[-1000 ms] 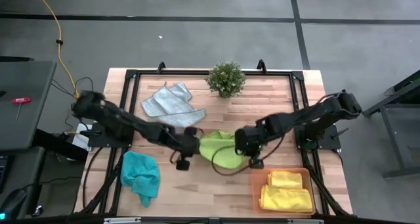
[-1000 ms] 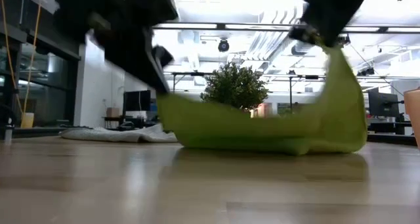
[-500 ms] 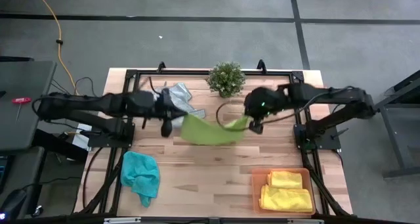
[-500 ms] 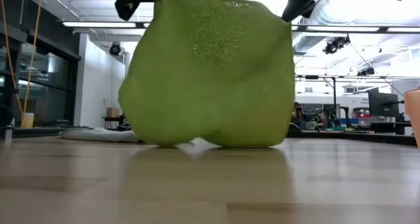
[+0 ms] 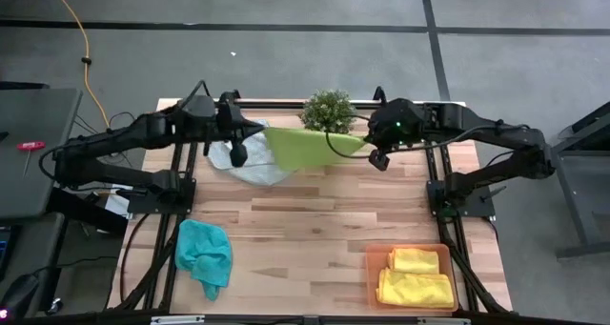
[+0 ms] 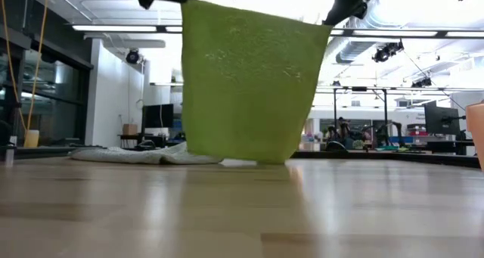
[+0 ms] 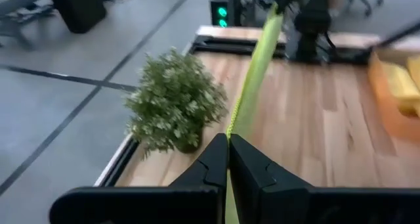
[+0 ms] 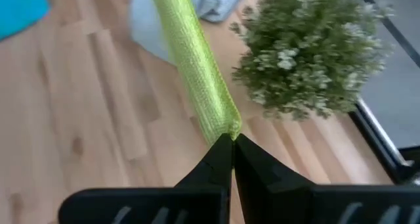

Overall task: Fold microfiber towels
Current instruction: Fold the green microfiber towel

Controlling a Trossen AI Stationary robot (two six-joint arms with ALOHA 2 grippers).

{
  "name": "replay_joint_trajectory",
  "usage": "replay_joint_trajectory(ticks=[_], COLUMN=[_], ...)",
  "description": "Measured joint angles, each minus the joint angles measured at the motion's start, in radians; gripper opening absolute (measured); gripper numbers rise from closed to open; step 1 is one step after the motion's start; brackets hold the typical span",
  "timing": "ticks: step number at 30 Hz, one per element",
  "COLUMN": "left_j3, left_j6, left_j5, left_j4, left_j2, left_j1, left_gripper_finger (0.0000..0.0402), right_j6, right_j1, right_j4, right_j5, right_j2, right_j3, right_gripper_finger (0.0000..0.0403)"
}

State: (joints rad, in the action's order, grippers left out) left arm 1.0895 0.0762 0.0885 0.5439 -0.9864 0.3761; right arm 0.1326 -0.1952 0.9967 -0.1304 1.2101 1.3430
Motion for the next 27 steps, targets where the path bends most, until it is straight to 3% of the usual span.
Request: replay_joint_trajectory(ticks=[7, 15, 18, 27], left_j3=[0.057, 0.054, 0.058, 0.066], left_j6=[-0.021, -0.174, -0.138, -0.007], left_j5=[0.049, 0.058, 0.065, 0.022], left_j4=[0.234, 0.230, 0.191, 0.175], left_j2=[0.000, 0.001, 0.001, -0.039], left_j1=[-0.067, -0.135, -0.106, 0.042], left_gripper_finger=[0.0000, 0.0000, 0.0000, 0.0000], right_j6=[0.071, 0.121, 0.093, 0.013], right_j1=[0.104, 0.147, 0.117, 0.009], right_j4=[-0.019, 0.006, 0.034, 0.032], right_j5=[0.005, -0.044, -0.103, -0.097], right_j2=[-0.012, -0.020, -0.020, -0.019], right_j3=[0.000, 0.065, 0.101, 0.121], right_gripper_finger=[0.0000, 0.0000, 0.0000, 0.0000])
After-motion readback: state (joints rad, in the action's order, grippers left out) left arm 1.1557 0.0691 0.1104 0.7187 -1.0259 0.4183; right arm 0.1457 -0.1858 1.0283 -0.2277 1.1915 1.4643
